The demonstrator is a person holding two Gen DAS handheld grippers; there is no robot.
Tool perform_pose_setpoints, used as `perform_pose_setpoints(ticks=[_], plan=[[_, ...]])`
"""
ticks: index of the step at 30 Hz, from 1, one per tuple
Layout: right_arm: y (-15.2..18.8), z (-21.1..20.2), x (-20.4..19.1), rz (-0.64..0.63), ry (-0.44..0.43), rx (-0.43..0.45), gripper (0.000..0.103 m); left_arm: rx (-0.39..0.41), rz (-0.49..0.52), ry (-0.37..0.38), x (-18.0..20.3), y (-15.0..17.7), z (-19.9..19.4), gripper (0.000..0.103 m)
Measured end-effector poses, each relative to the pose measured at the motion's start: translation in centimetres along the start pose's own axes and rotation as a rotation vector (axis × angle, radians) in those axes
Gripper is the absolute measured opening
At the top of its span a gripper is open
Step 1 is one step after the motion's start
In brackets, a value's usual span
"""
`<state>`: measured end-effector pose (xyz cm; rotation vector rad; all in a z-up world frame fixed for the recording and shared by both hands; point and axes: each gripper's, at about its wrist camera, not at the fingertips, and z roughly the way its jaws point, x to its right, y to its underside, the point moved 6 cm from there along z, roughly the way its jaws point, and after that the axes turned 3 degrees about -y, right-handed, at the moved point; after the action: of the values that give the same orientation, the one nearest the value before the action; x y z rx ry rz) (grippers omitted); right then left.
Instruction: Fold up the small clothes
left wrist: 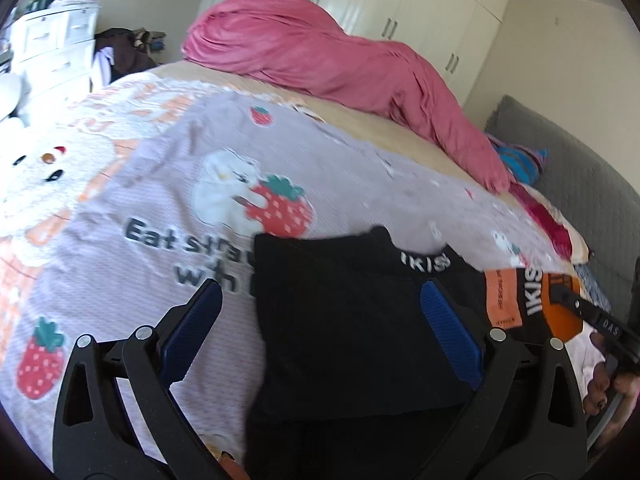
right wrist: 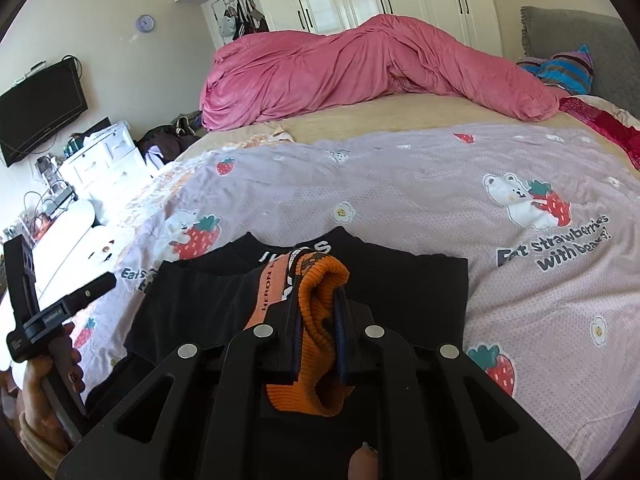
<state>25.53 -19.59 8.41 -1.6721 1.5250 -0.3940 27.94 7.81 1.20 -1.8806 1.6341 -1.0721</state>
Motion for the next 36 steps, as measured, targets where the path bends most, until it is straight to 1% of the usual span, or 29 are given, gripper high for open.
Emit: perform_pose_setpoints(ticks=[3,5,8,11,13,15,19,23,24,25,26,29,32,34,36], plan=[[0.2,0.2,0.2,-0.003,0.013,-0.003,0.012,-0.015,0.015,0.012,0.9,0.6,0.6,0.084],[0.3,0.3,0.3,-0.007,0.019,-0.006,0.012,-0.028,0.028,0.022,1.5,1.0,1.0,0.074],[0.4,0.6,0.4,-0.012,0.038,-0.016,0.012,-0.048,0.034,0.040,2.0,1.4,1.6,0.068],[0.6,0.9,0.6,-0.015,0.050,-0.023,0.012,-0.072,0.035,0.053,2.3,1.8,2.1,0.065],[0.7,1.1,0.8,-0.013,0.060,-0.030,0.014,-0.080,0.042,0.053,2.5,2.0,2.3,0.064],[0.8,1.3,1.2,-0.003,0.067,-0.039,0.018,-0.085,0.047,0.057,2.7,2.1,2.4,0.064],[0.6,1.2,2.0,0.014,0.084,-0.034,0.018,-0.091,0.058,0.062,3.0,2.2,2.4,0.064],[0.8,1.1,2.1,0.017,0.081,-0.040,0.020,-0.105,0.064,0.060,3.2,2.5,2.5,0.064],[0.9,1.2,2.0,0.011,0.077,-0.048,0.025,-0.108,0.066,0.059,3.2,2.6,2.5,0.064],[1.1,1.2,1.9,0.007,0.075,-0.053,0.032,-0.112,0.071,0.057,3.3,2.7,2.6,0.064],[1.3,1.3,1.6,-0.003,0.075,-0.061,0.033,-0.115,0.077,0.053,3.3,2.8,2.6,0.064],[1.9,1.5,0.8,-0.040,0.079,-0.079,0.034,-0.127,0.098,0.046,3.7,3.1,2.6,0.064],[2.5,1.8,-0.2,-0.066,0.062,-0.100,0.036,-0.141,0.125,0.036,4.1,3.4,2.7,0.064],[2.9,2.1,-0.8,-0.082,0.053,-0.114,0.043,-0.151,0.141,0.022,4.3,3.7,2.8,0.064],[3.5,2.6,-1.5,-0.102,0.047,-0.134,0.048,-0.156,0.144,0.018,4.4,3.8,2.8,0.068]])
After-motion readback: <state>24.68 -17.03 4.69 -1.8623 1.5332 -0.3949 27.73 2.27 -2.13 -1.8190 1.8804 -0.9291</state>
